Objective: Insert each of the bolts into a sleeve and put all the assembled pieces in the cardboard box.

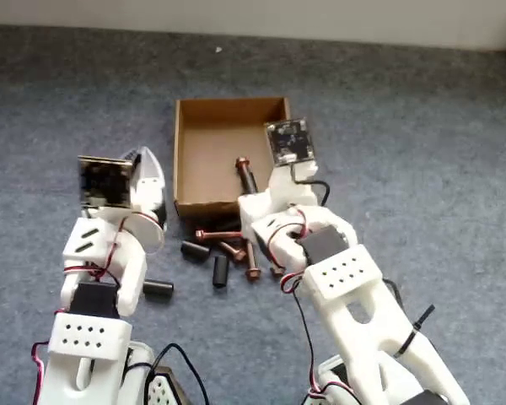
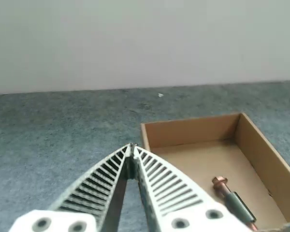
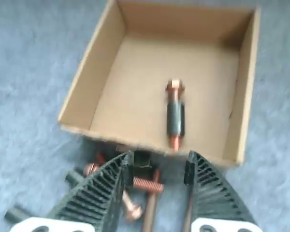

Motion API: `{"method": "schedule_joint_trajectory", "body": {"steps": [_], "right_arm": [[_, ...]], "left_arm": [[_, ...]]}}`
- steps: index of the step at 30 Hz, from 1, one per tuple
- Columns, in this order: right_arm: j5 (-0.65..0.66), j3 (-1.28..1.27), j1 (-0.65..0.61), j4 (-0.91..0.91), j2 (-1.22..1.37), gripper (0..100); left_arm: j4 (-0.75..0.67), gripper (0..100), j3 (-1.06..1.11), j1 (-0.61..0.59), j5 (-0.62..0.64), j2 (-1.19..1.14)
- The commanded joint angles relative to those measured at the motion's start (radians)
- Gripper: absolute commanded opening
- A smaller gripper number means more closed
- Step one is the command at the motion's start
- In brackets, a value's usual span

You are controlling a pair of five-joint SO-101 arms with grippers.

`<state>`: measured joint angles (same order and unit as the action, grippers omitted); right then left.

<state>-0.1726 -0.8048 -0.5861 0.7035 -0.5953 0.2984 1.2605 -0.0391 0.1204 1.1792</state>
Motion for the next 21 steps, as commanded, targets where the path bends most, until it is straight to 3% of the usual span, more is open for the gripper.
{"method": "schedule_joint_trajectory", "body": {"steps": [1, 12, 21], "right_arm": [[-0.054, 0.073, -0.068, 0.101, -0.008, 16.6], [-0.333, 0.113, -0.315, 0.205, 0.18, 16.6], [-0.427, 0.403, -0.289, 0.366, 0.538, 16.6]], "left_arm": [[-0.078, 1, -0.016, -0.094, 0.083, 0.004], [-0.087, 1, -0.013, -0.124, 0.094, 0.001], [-0.087, 1, -0.008, -0.12, 0.094, 0.002]]}}
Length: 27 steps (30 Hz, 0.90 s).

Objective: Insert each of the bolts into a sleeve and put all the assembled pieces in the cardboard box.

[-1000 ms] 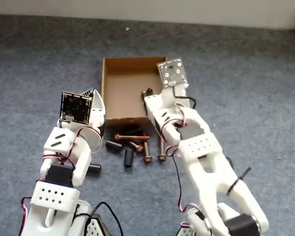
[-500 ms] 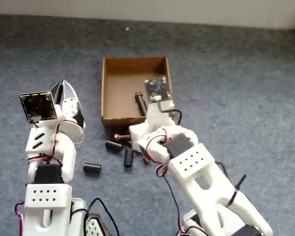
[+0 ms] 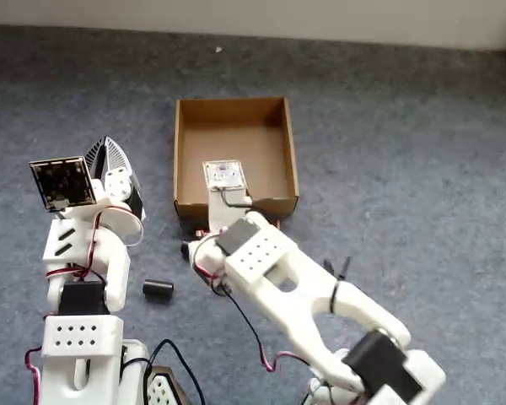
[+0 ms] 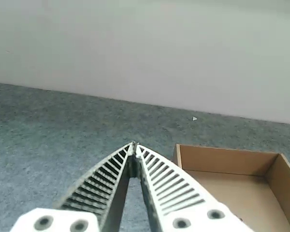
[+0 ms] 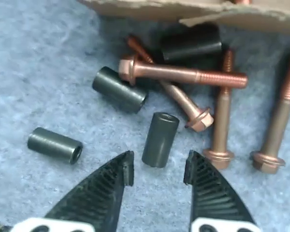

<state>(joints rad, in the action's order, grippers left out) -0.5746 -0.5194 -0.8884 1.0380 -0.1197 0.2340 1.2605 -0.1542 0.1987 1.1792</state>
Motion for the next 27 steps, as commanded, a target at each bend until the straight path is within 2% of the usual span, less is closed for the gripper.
{"method": "schedule_joint_trajectory", "body": {"steps": [1, 17, 23, 27], "right_arm": [[-0.025, 0.14, 0.022, 0.031, 0.094, 16.6], [-0.02, 0.297, 0.065, 0.031, 0.412, 16.4], [-0.018, 0.297, 0.068, 0.028, 0.415, 3.6], [0.014, 0.297, 0.068, 0.028, 0.418, 1.9]], "left_arm": [[-0.025, 1, -0.008, -0.004, 0.015, 0.001], [-0.028, 1, -0.008, -0.004, 0.011, 0.001], [-0.028, 1, -0.008, -0.004, 0.011, 0.001], [-0.028, 1, -0.008, -0.004, 0.011, 0.001]]}}
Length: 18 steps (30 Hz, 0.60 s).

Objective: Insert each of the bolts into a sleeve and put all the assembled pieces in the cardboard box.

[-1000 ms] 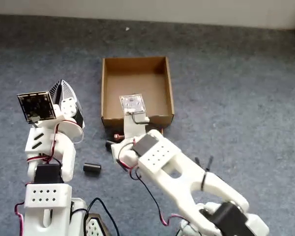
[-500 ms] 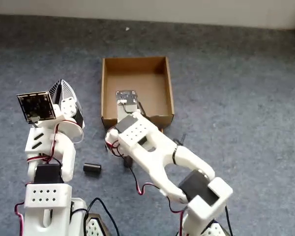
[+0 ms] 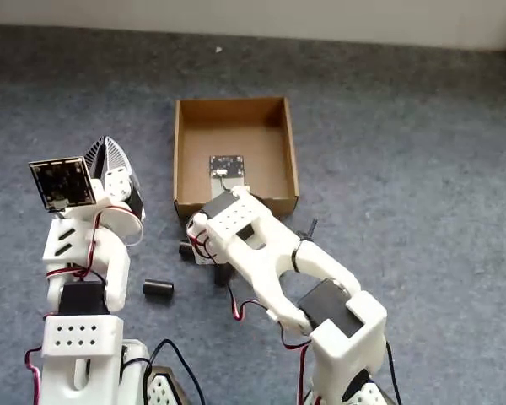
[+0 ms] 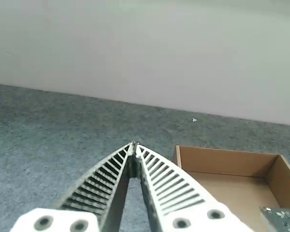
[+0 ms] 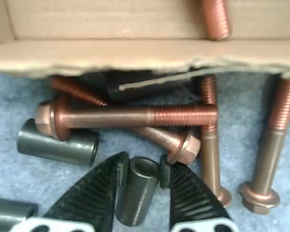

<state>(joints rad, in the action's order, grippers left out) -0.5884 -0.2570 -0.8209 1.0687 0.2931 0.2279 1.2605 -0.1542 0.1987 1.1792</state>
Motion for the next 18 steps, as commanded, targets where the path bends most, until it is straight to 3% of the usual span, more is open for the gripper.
{"method": "schedule_joint_trajectory", "body": {"steps": [1, 8, 13, 18], "right_arm": [[0.034, 0.035, 0.001, -0.002, 0.005, 1.9], [0.04, 0.035, -0.005, 0.051, -0.047, 0.4], [0.153, 0.025, -0.001, 0.094, -0.243, 0.5], [0.18, -0.088, 0.002, 0.096, -0.469, 0.5]], "left_arm": [[-0.02, 1, -0.008, -0.004, 0.011, 0.001], [-0.02, 1, -0.008, -0.004, 0.009, 0.001], [-0.021, 1, -0.008, -0.002, 0.009, 0.001], [-0.02, 1, -0.007, -0.002, 0.009, 0.001]]}}
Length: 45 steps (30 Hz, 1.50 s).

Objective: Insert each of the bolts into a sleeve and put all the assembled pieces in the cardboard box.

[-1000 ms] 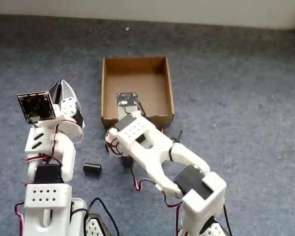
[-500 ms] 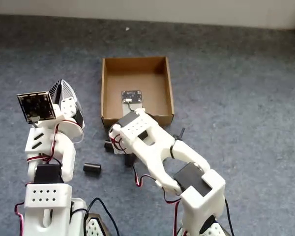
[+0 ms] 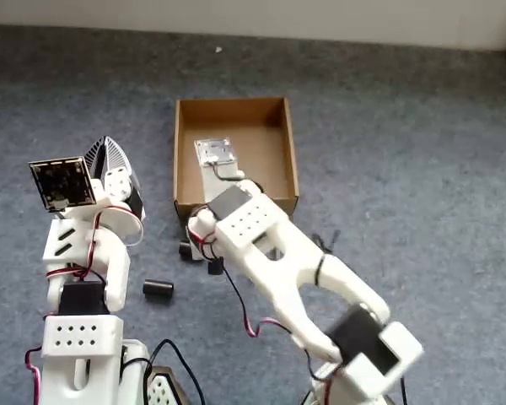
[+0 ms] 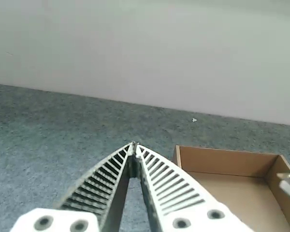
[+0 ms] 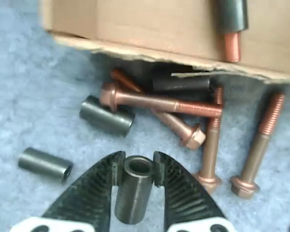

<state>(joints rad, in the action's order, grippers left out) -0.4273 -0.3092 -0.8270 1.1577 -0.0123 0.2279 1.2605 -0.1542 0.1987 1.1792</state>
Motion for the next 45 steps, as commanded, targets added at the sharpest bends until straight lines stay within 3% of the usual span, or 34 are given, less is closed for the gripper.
{"method": "schedule_joint_trajectory", "body": {"steps": [1, 15, 25, 34, 37, 45], "right_arm": [[0.018, -0.058, 0.008, 0.007, -0.208, 0.5], [0.017, -0.355, 0.012, -0.131, -0.73, 0.5], [0.02, -0.723, 0.289, -0.403, -1.012, 0.5], [0.078, -0.997, 0.418, -0.717, -1.147, 0.5], [0.075, -1.058, 0.504, -0.831, -1.171, 0.5], [0.075, -1.152, 0.605, -1.02, -1.176, 0.5]], "left_arm": [[-0.02, 1, -0.007, -0.001, 0.009, 0.001], [-0.02, 1, 0.019, 0.062, 0.006, 0.007], [-0.017, 1, 0.019, 0.09, 0.006, 0.007], [-0.015, 1, 0.012, 0.09, 0.006, 0.007], [-0.008, 1, -0.008, 0.091, -0.068, 0.008], [0.325, 1, -0.228, 0.208, -0.189, -0.001]]}}
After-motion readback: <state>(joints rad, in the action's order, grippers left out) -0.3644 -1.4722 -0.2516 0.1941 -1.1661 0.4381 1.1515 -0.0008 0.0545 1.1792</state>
